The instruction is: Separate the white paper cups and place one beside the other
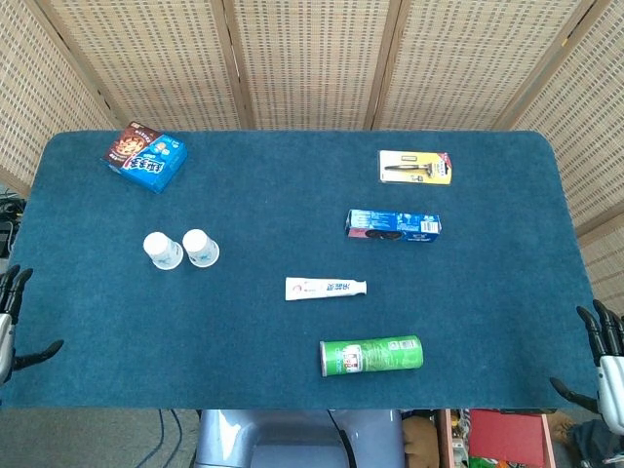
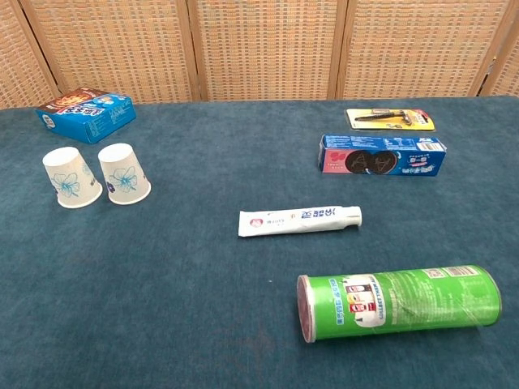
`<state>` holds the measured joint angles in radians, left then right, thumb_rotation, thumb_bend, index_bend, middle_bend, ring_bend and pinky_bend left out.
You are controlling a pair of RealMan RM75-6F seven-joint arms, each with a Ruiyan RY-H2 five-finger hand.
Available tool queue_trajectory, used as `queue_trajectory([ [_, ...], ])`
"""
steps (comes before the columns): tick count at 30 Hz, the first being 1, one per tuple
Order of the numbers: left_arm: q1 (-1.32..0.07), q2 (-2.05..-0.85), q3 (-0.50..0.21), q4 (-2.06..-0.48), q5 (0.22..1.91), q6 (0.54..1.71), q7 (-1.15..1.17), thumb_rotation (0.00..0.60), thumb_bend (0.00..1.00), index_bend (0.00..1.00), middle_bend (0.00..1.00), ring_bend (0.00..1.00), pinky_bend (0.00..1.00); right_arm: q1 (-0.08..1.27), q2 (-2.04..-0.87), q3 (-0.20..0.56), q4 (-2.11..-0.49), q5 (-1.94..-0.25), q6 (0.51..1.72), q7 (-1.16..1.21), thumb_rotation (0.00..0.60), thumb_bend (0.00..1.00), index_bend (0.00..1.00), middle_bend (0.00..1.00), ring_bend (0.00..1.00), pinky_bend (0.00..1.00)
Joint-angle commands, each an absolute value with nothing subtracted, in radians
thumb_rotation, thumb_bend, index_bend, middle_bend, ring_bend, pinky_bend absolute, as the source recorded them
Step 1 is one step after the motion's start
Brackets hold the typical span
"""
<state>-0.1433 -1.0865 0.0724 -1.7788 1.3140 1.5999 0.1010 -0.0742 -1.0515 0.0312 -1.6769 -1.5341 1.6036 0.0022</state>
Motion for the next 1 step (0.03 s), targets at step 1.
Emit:
queue_trajectory([
  [1, -0.134, -1.094, 0.072, -1.766, 1.34, 1.598, 0.095, 0.6, 0.07, 0.0, 0.0, 0.0, 0.0, -0.079, -1.052, 0.029, -1.68, -1.542, 1.614, -0.004, 0.6, 0.0, 0.0, 0.0, 0.0, 0.0],
])
